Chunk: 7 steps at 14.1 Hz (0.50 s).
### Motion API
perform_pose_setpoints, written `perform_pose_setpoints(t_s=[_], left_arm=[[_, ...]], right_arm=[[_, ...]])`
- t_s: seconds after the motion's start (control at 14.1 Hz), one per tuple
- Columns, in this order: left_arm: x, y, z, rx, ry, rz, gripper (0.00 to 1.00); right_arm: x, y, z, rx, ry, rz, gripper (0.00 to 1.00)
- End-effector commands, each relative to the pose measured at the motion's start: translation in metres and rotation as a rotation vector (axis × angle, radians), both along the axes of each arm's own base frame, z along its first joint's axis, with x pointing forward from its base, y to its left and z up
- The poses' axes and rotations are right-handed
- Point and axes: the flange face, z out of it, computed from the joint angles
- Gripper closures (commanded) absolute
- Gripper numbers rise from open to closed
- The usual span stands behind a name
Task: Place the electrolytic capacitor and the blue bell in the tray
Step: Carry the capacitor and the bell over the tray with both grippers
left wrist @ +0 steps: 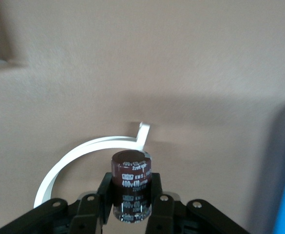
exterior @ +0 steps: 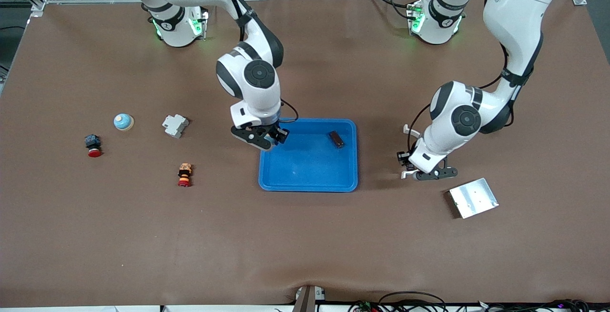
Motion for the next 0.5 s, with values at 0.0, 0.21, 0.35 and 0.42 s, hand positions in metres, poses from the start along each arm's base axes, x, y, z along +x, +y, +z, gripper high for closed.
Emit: perform_pose_setpoints(t_s=[0.0,0.21,0.35,0.42], left_arm=[[0.016,-0.020,0.040,-0.025,0.036,0.068,1.00],[0.026,-0.054,0.069,-0.061,0.059,0.217,1.00],[0.027,-0.081,0.076,-0.079,0.060,0.303,1.00],[0.030,-0.093,0.079,-0.089,0.059,0.343,1.00]], right_arm=[[0.007,0.010,-0.004,-0.004,-0.032,-0.035,1.00],[0.001,0.019,-0.018,0.002,-0.036,-0.051,1.00],[-0.002,0.023,-0.026,0.005,-0.038,-0.060,1.00],[-0.003,0.024,-0.027,0.007,-0.040,-0.063,1.00]])
